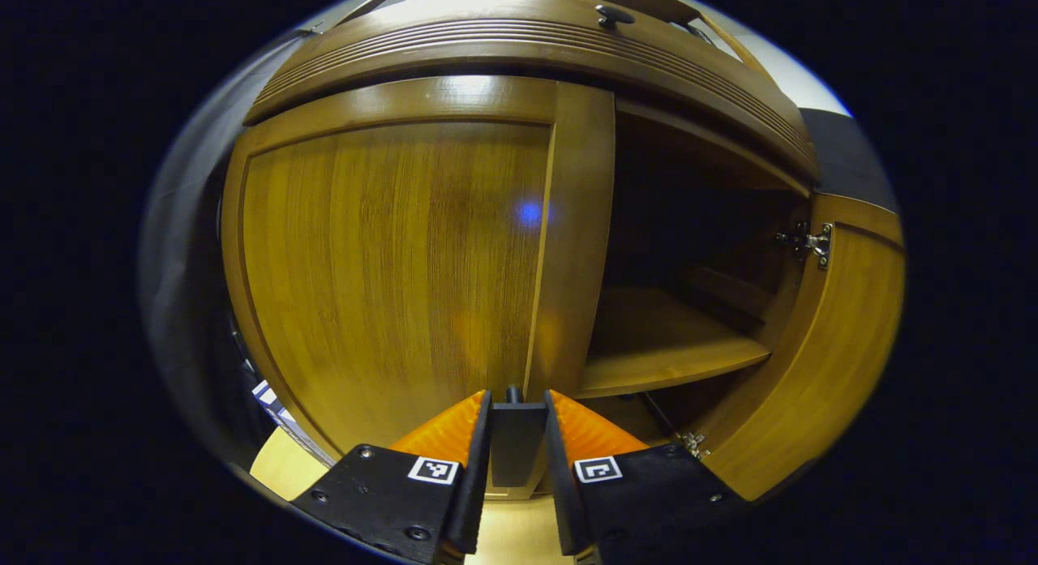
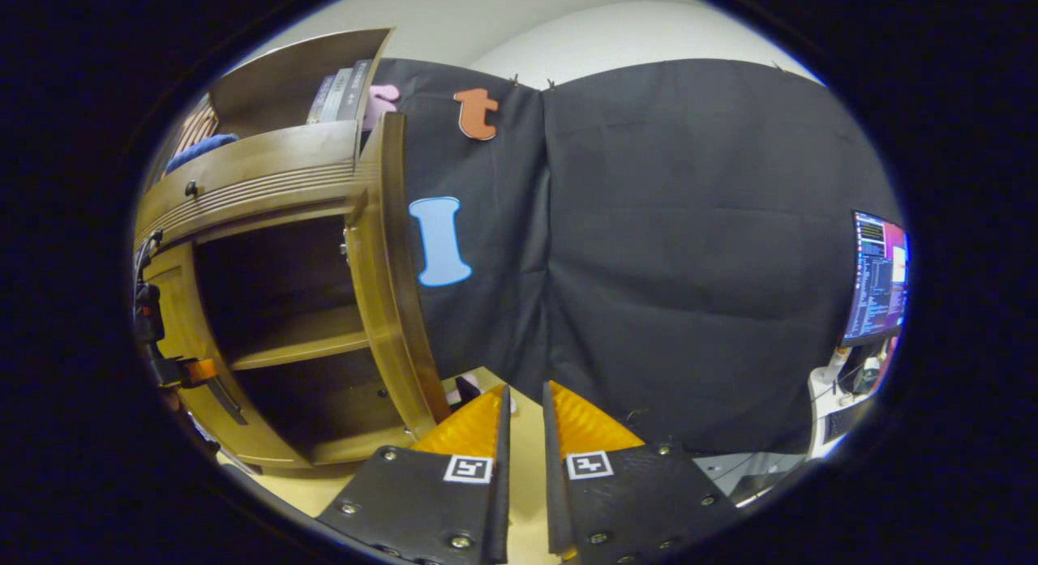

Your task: Open the right door of the double-door shoe cabinet with the right hand, and open the left door with the left hand.

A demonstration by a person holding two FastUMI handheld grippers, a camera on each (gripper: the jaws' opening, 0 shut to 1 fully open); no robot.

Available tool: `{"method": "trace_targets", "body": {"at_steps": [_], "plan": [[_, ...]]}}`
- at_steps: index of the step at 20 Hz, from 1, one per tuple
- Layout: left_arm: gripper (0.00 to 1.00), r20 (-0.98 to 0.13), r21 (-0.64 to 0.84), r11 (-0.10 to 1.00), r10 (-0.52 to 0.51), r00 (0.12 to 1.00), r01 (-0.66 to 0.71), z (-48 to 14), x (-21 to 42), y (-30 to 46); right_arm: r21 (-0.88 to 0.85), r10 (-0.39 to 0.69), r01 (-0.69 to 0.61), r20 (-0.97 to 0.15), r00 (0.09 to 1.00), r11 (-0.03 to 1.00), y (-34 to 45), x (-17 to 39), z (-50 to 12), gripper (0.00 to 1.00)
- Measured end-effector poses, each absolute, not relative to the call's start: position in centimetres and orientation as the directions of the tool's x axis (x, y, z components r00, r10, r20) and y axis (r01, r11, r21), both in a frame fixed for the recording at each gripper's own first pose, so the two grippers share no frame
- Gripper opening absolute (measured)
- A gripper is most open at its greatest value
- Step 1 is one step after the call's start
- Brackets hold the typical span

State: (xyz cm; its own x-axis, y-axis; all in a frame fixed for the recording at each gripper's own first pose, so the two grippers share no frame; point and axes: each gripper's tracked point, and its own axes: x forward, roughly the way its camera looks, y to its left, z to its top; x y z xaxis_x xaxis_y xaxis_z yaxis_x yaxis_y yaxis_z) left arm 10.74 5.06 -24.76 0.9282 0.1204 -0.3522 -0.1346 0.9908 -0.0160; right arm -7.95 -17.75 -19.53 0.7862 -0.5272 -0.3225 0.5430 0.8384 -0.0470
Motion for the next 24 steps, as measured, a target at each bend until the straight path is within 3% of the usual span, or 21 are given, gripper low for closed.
{"method": "trace_targets", "body": {"at_steps": [5,11,24], "plan": [[0.32,-0.342,-0.024,0.990,0.120,0.932,-0.137,-24.7,10.4,5.1,-0.043,-0.545,0.558,-0.293,0.786,0.829,-18.5,-9.1,-17.8,0.19],[0.33,-0.333,-0.017,0.991,0.118,0.936,-0.131,-24.3,7.6,5.1,-0.050,-0.526,0.533,-0.263,0.809,0.845,-18.1,-10.4,-15.8,0.19],[0.32,-0.332,-0.057,0.987,0.120,0.936,-0.147,-23.3,0.2,6.4,-0.042,-0.322,0.325,-0.304,0.897,0.945,-13.5,-10.1,-17.0,0.19]]}}
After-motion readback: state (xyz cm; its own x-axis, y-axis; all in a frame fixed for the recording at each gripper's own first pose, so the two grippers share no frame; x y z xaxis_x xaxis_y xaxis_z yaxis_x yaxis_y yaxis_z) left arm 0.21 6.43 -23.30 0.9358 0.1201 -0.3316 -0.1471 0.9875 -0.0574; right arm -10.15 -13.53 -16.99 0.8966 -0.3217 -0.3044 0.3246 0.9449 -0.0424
